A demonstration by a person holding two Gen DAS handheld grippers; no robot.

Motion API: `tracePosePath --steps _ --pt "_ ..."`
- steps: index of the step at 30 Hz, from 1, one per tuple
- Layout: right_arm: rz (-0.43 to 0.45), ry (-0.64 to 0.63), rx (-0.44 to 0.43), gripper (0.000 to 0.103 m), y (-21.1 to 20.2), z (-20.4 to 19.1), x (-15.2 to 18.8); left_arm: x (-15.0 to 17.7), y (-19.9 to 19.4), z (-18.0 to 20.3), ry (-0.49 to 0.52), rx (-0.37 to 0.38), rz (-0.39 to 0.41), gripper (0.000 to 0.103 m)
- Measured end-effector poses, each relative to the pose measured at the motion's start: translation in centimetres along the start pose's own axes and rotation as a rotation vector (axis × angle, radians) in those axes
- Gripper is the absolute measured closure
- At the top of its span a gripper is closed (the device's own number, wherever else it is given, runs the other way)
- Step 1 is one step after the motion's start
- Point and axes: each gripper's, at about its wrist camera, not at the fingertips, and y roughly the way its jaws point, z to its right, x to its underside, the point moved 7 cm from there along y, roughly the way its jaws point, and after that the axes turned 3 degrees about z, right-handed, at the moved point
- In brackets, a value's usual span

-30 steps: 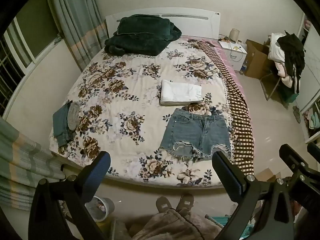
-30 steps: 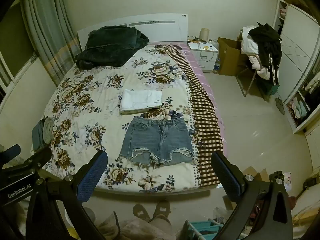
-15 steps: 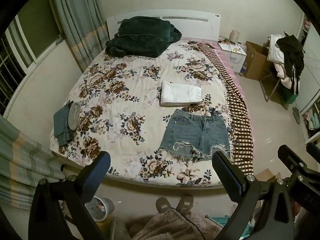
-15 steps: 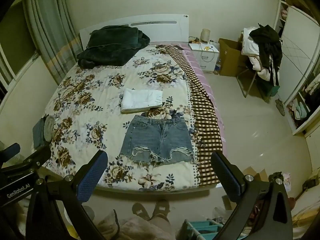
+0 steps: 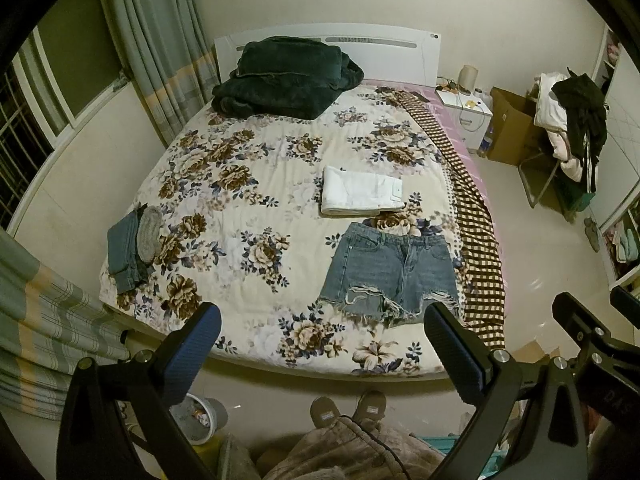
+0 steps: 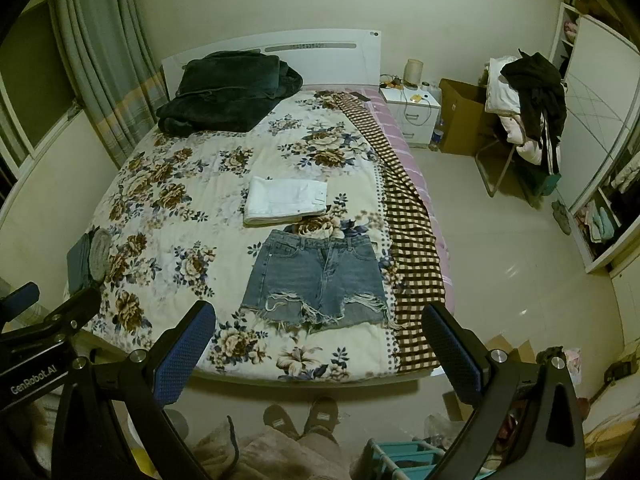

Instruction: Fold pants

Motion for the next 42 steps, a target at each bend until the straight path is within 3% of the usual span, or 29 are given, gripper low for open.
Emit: tracePosePath --steps 42 --pt "-0.004 -0.001 0.0 0.0 -1.6 -0.6 0.6 0.0 0.0 0.0 -0.004 0.002 0.013 0.0"
